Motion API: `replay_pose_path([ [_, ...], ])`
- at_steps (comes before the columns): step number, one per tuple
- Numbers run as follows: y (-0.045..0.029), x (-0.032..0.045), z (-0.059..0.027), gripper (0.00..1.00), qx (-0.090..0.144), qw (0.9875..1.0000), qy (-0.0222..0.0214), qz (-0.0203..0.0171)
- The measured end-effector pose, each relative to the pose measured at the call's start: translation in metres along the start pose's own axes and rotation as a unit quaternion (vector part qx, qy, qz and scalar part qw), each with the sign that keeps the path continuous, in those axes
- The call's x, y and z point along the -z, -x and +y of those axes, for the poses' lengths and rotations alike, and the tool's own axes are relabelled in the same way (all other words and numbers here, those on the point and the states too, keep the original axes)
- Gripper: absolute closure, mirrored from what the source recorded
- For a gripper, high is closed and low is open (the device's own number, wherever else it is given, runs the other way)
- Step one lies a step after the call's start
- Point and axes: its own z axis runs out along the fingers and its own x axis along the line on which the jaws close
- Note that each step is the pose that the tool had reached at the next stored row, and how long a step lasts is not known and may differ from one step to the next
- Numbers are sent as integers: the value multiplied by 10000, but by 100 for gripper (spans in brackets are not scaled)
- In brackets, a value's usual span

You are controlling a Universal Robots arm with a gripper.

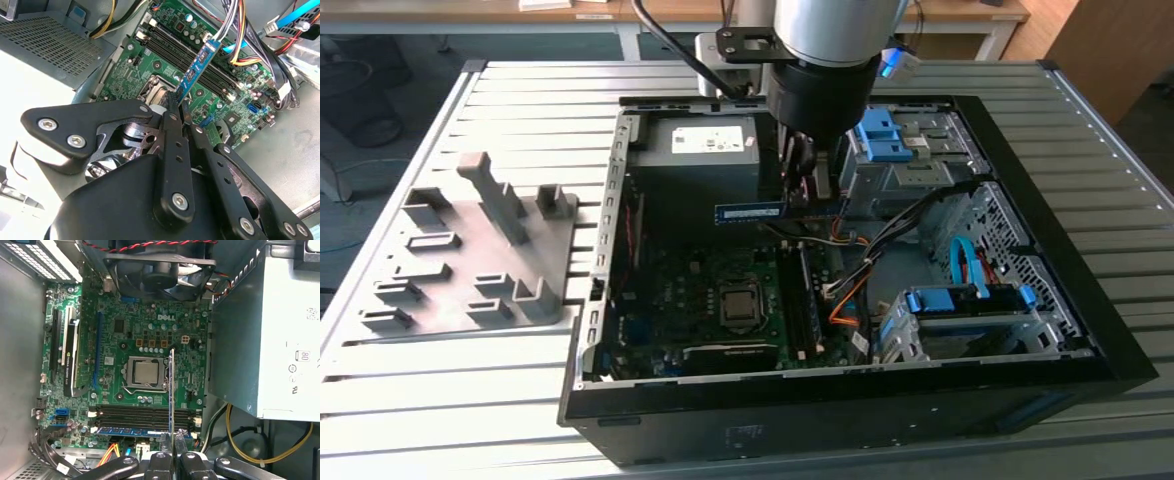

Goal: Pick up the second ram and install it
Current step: 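Insert the second ram into the second slot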

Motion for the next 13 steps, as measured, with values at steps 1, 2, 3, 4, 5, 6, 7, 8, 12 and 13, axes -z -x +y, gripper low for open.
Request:
replay_pose_path([
  [1,0,0,0,86,0,10000,0,0],
  [2,0,0,0,86,-2,10000,0,0],
  [3,0,0,0,86,-10,10000,0,0],
  [4,0,0,0,86,-40,10000,-1,-1],
  [5,0,0,0,86,-101,9999,-2,-2],
  [6,0,0,0,86,-183,9998,-4,-4],
  [7,0,-1,-1,86,-269,9996,-6,-6],
  [8,0,-1,-1,86,-356,9994,-7,-8],
  [12,0,-3,-1,86,-721,9974,-15,-17],
  [13,0,-3,-1,86,-811,9967,-17,-19],
])
